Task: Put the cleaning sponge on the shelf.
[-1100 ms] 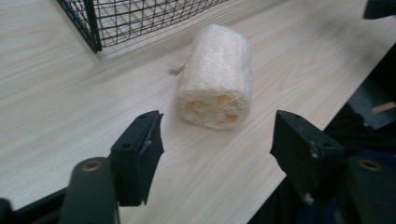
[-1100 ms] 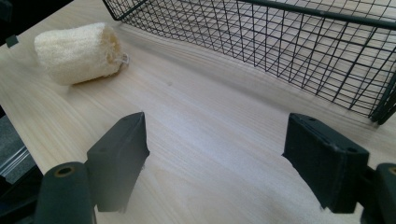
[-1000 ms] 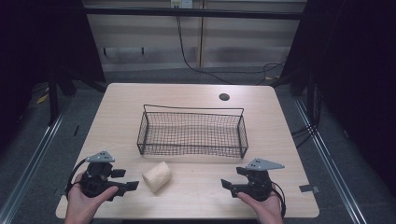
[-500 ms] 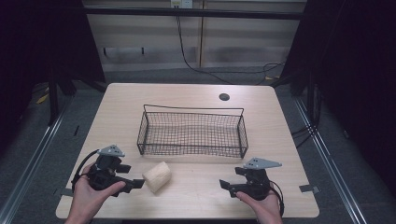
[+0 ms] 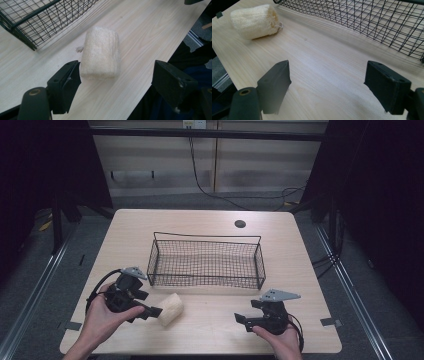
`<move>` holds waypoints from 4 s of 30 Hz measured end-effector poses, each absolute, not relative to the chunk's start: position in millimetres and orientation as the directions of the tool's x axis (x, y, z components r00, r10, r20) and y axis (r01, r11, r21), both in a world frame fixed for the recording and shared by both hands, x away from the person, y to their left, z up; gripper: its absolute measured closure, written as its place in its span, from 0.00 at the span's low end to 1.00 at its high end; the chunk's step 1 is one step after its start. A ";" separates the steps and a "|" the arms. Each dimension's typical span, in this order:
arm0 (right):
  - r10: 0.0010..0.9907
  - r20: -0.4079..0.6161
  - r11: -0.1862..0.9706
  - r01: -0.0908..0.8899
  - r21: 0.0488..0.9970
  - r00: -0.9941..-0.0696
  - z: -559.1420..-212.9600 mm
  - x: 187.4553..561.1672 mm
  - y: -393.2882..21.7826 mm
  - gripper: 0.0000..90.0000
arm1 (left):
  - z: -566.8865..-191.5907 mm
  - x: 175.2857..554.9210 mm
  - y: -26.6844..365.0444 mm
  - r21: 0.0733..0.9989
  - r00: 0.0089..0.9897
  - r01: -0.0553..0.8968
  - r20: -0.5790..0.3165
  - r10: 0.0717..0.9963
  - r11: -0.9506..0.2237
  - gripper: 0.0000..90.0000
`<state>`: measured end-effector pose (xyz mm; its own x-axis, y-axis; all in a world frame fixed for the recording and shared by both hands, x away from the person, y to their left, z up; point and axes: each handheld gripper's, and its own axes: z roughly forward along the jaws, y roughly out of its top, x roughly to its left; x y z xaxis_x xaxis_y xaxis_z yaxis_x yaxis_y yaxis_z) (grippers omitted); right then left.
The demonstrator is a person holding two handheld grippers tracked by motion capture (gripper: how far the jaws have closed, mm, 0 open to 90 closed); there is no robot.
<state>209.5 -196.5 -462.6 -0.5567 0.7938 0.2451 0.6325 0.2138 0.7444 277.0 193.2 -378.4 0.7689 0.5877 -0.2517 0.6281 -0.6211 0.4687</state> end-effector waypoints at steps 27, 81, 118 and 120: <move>0.788 0.251 0.224 0.641 0.734 -0.562 -464.1 209.7 -195.6 0.21 | -396.5 318.2 146.0 0.213 0.760 0.648 -0.244 0.603 -0.731 0.24; 0.792 0.272 0.220 0.672 0.707 -0.547 -465.7 210.4 -195.8 0.17 | -450.2 333.4 114.9 0.030 0.777 0.606 -0.238 0.583 -0.795 0.29; 0.792 0.268 0.228 0.674 0.703 -0.548 -466.4 211.0 -195.0 0.17 | -430.1 325.8 118.9 0.036 0.770 0.603 -0.287 0.570 -0.797 0.30; 0.793 0.268 0.228 0.674 0.703 -0.547 -466.4 210.7 -194.9 0.17 | -427.9 325.7 119.0 0.044 0.771 0.601 -0.295 0.564 -0.798 0.30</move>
<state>210.7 -194.9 -466.4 -0.5469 0.7932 0.2679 0.6742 0.2276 0.7026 325.7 119.0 -427.9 0.7712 0.5643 -0.2947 0.6008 -0.7982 0.0439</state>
